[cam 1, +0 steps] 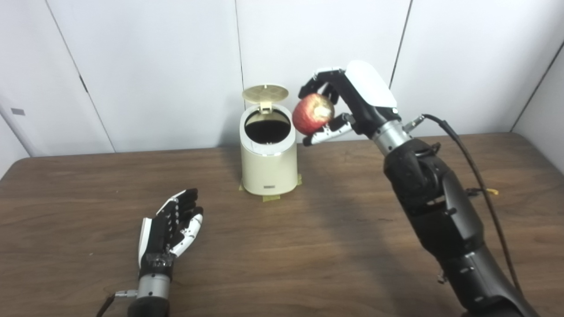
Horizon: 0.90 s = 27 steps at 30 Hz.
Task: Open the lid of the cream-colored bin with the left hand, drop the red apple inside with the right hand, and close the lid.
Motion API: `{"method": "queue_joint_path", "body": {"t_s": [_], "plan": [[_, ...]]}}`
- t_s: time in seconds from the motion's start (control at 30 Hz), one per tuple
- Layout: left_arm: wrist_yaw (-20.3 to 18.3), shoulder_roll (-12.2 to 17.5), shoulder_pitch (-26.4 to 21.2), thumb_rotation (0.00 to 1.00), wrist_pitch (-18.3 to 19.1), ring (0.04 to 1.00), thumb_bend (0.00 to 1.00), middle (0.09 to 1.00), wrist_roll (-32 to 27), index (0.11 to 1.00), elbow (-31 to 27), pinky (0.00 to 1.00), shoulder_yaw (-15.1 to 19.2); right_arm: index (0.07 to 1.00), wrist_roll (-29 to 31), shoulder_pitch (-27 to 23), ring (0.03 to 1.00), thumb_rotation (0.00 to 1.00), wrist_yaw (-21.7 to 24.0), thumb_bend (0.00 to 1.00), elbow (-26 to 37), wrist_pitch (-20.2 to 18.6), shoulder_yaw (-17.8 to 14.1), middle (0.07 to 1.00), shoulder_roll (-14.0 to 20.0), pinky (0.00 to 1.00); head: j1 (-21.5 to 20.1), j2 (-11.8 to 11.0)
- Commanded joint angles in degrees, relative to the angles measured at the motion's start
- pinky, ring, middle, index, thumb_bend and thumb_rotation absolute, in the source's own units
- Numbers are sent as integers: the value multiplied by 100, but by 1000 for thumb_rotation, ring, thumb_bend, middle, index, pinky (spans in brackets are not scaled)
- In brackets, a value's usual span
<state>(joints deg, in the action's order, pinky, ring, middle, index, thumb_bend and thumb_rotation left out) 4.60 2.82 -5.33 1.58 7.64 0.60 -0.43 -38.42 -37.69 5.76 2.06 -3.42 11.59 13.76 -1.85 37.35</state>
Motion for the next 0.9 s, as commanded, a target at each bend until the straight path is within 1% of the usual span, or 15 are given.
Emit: {"method": "queue_joint_path", "body": {"t_s": [0.0,0.1,0.17,0.27,0.4,0.57,0.6,0.67,0.73,0.87], "plan": [[33,-93,-29,267,-170,818,353,804,119,777,140,807,-114,523,42,-497,394,0,-247,515,-26,255,-22,501,-52,362,17,-6],[53,-130,-34,269,-204,823,347,805,113,778,173,820,-133,523,-25,-641,396,0,-275,516,-220,260,13,498,-165,364,57,-16],[64,-146,-40,276,-236,825,360,804,112,776,210,829,-149,522,-1,-722,398,0,-281,516,-336,252,28,497,-245,365,84,-21],[89,-156,-58,285,-307,805,367,797,139,772,269,787,-182,518,-1,-822,401,0,-346,516,-519,312,74,500,-338,368,107,-22],[103,-176,-70,263,-354,799,344,796,117,776,296,780,-211,512,32,-911,406,0,-366,517,-713,326,133,503,-459,385,124,-10],[162,-232,-59,267,-318,787,349,787,147,766,247,771,-236,522,-34,-976,397,0,-376,514,-895,342,249,506,-507,372,152,-3],[169,-243,-56,256,-313,783,343,784,141,764,237,765,-236,522,-19,-981,395,0,-370,514,-929,313,254,505,-523,370,152,-3],[190,-266,-48,232,-294,783,328,785,134,764,216,761,-235,524,2,-992,405,0,-359,500,-979,273,262,504,-551,330,174,8],[203,-273,-48,223,-320,781,321,783,138,763,223,763,-237,519,15,-993,408,0,-367,498,-1022,286,272,502,-575,329,174,8],[206,-282,-48,243,-337,784,324,786,143,767,224,764,-231,515,18,-986,411,0,-410,498,-1086,306,285,501,-634,332,171,3]]}}
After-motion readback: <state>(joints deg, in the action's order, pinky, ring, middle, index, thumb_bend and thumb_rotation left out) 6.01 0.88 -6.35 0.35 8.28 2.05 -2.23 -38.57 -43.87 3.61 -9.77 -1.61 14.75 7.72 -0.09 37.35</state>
